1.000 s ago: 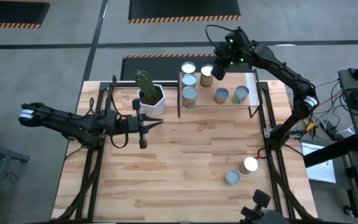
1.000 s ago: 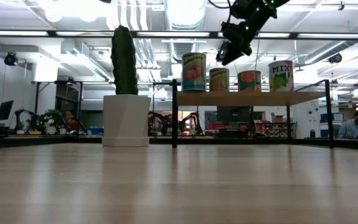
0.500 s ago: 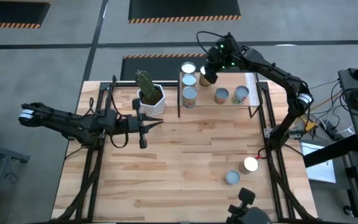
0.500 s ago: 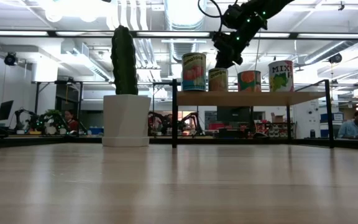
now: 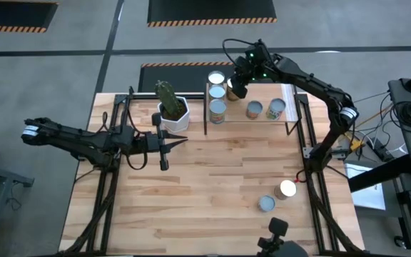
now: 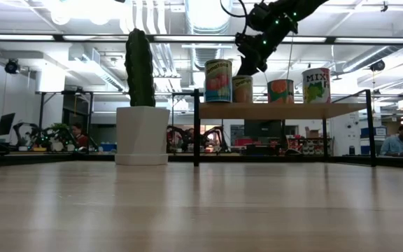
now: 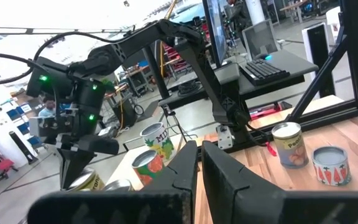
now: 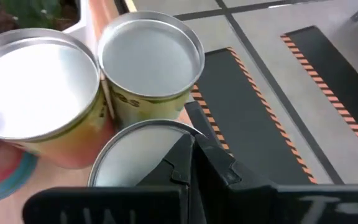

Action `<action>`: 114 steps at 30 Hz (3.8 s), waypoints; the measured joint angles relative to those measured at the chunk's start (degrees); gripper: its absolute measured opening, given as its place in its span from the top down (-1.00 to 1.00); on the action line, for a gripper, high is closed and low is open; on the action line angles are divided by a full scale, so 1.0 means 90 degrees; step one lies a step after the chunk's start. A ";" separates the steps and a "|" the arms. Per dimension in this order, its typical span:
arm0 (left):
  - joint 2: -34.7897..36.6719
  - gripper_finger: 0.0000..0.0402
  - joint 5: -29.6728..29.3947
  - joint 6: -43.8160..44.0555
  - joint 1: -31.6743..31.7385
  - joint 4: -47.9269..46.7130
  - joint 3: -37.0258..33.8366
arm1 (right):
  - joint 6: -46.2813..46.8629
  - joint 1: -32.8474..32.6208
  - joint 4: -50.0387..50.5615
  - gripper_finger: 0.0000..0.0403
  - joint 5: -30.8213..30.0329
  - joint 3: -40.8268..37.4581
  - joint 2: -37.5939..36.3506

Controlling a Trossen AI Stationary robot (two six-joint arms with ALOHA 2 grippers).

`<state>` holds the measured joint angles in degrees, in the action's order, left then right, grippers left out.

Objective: Pick and place cans onto a shelf
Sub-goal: Adjust the canned oranges on the shelf, then put the canned peaches on the shelf

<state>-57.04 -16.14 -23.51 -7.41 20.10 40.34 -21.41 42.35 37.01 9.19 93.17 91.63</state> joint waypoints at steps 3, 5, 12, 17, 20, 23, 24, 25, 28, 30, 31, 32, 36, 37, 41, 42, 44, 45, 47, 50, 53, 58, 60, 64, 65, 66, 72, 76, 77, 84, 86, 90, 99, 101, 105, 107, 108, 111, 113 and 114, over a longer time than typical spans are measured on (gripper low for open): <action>0.0000 0.97 0.0000 -0.0002 0.0001 0.0000 0.0000 | 0.0008 -0.0014 -0.0007 0.96 -0.0004 -0.0002 -0.0025; 0.0000 0.97 0.0000 -0.0002 -0.0001 0.0000 0.0000 | 0.0062 -0.0020 0.0004 0.96 -0.0022 0.0007 -0.0045; 0.0000 0.97 0.0000 0.0000 0.0001 0.0000 0.0000 | 0.0126 -0.0058 0.0552 0.96 0.0001 0.0245 -0.0244; 0.0000 0.97 0.0000 -0.0002 0.0001 0.0001 0.0000 | 0.0143 -0.0058 0.0742 0.96 0.0039 0.0124 -0.0243; 0.0000 0.97 0.0000 -0.0002 0.0001 0.0001 0.0002 | 0.0143 -0.0056 0.0606 0.96 0.0036 -0.0010 -0.0203; 0.0000 0.97 0.0000 -0.0002 0.0001 0.0002 0.0002 | 0.0143 -0.0053 0.0547 0.96 0.0034 -0.0094 -0.0197; 0.0000 0.97 0.0000 -0.0002 0.0001 0.0002 0.0002 | 0.0145 -0.0053 0.0518 0.96 0.0023 -0.0108 -0.0197; 0.0000 0.97 0.0000 -0.0002 0.0001 0.0002 0.0002 | 0.0164 -0.0053 0.0489 0.96 0.0011 -0.0123 -0.0197; 0.0000 0.97 0.0000 -0.0002 0.0001 0.0002 0.0002 | 0.0233 -0.0053 0.0427 0.96 -0.0013 -0.0126 -0.0189; 0.0000 0.97 0.0000 -0.0002 0.0001 0.0002 0.0002 | 0.0233 -0.0053 0.0445 0.96 -0.0017 -0.0129 -0.0189; 0.0000 0.97 0.0000 -0.0002 -0.0001 0.0002 0.0002 | 0.0233 -0.0053 0.0454 0.96 -0.0015 -0.0129 -0.0189; 0.0000 0.97 0.0000 -0.0002 0.0001 0.0003 0.0002 | 0.0231 -0.0056 0.0487 0.96 -0.0013 -0.0129 -0.0189; 0.0000 0.97 0.0000 -0.0002 0.0001 0.0002 0.0002 | 0.0228 -0.0093 0.0670 0.96 -0.0010 -0.0126 -0.0203; 0.0000 0.97 0.0000 -0.0002 0.0001 0.0004 0.0002 | 0.0226 -0.0105 0.0732 0.96 0.0008 -0.0126 -0.0219; 0.0000 0.97 0.0000 -0.0002 0.0001 0.0005 0.0002 | 0.0231 -0.0201 0.0855 0.96 0.0010 -0.0126 -0.0262; 0.0000 0.97 0.0000 -0.0002 0.0001 0.0007 0.0002 | 0.0244 -0.0236 0.0882 0.96 0.0010 -0.0121 -0.0265; 0.0000 0.97 0.0000 -0.0002 0.0001 0.0007 0.0002 | 0.0258 -0.0300 0.0947 0.96 0.0009 -0.0092 -0.0269; 0.0000 0.97 0.0000 -0.0002 0.0001 0.0010 0.0002 | 0.0259 -0.0334 0.0976 0.96 0.0010 -0.0082 -0.0270; 0.0000 0.97 0.0000 -0.0002 -0.0001 0.0024 0.0002 | 0.0270 -0.0399 0.1025 0.96 0.0014 -0.0070 -0.0272; 0.0000 0.97 0.0000 -0.0002 0.0001 0.0023 0.0002 | 0.0318 -0.0473 0.1100 0.96 0.0019 -0.0066 -0.0277; 0.0000 0.97 0.0000 -0.0002 0.0001 0.0022 0.0002 | 0.0365 -0.0514 0.1156 0.96 -0.0025 -0.0063 -0.0279; 0.0000 0.97 0.0000 -0.0002 -0.0001 0.0019 0.0002 | 0.0432 -0.0515 0.1171 0.96 -0.0022 -0.0063 -0.0281; 0.0000 0.97 0.0000 -0.0002 -0.0001 0.0018 0.0002 | 0.0428 -0.0515 0.1178 0.96 -0.0022 -0.0063 -0.0296; 0.0000 0.97 0.0000 -0.0002 0.0001 0.0002 0.0002 | 0.0398 -0.0515 0.1206 0.96 -0.0022 -0.0077 -0.0368; 0.0000 0.97 0.0000 -0.0002 0.0001 0.0002 0.0002 | 0.0398 -0.0515 0.1191 0.96 -0.0024 -0.0079 -0.0391; 0.0000 0.97 0.0000 -0.0002 0.0001 0.0002 0.0002 | 0.0395 -0.0515 0.1188 0.96 -0.0024 -0.0084 -0.0420; 0.0000 0.97 0.0000 -0.0002 0.0000 0.0005 0.0002 | 0.0425 -0.0515 0.1093 0.96 -0.0032 -0.0100 -0.0596; 0.0000 0.97 0.0000 -0.0002 0.0000 0.0007 0.0002 | 0.0448 -0.0536 0.1048 0.96 -0.0035 -0.0097 -0.0696; 0.0000 0.97 0.0000 -0.0002 -0.0001 0.0010 0.0002 | 0.0483 -0.0559 0.1044 0.96 -0.0039 -0.0097 -0.0711; 0.0000 0.97 0.0002 -0.0002 0.0001 0.0044 0.0002 | 0.0915 -0.1229 0.1145 0.96 -0.0020 -0.0092 -0.1200; 0.0000 0.97 0.0000 -0.0002 0.0001 0.0047 0.0002 | 0.1107 -0.1570 0.1279 0.96 -0.0017 -0.0092 -0.1397; 0.0000 0.97 0.0001 -0.0002 0.0001 0.0049 0.0002 | 0.1715 -0.2387 0.1486 0.96 -0.0001 -0.0169 -0.1819; 0.0000 0.97 0.0002 0.0075 -0.0004 0.0049 0.0002 | 0.4110 -0.4517 0.1530 0.96 -0.0476 -0.1436 -0.2508; 0.0000 0.97 0.0002 0.0134 -0.0004 0.0049 0.0002 | 0.4957 -0.4850 0.1533 0.96 -0.0545 -0.1852 -0.2600; 0.0000 0.97 0.0004 0.0282 -0.0004 0.0036 0.0002 | 0.6927 -0.5366 0.1945 0.96 -0.0228 -0.2570 -0.2632; 0.0001 0.97 0.0005 0.0412 -0.0004 -0.0015 0.0005 | 0.7728 -0.5555 0.2497 0.96 -0.0018 -0.2790 -0.2607; 0.0000 0.97 0.0005 0.0491 -0.0004 -0.0053 0.0005 | 0.8126 -0.5656 0.2766 0.96 0.0050 -0.2894 -0.2596; 0.0002 0.97 0.0007 0.0726 -0.0004 -0.0137 0.0005 | 0.9231 -0.5939 0.3513 0.96 0.0234 -0.3173 -0.2597; 0.0002 0.97 0.0012 0.0848 -0.0004 -0.0201 0.0005 | 0.9765 -0.6167 0.3819 0.96 0.0296 -0.3303 -0.2636; 0.0002 0.97 0.0024 0.0894 -0.0006 -0.0209 0.0005 | 0.9967 -0.6282 0.3935 0.96 0.0297 -0.3355 -0.2662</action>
<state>-57.01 -15.93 -15.46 -7.46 18.22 40.38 68.29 -14.19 72.43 11.86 62.97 67.67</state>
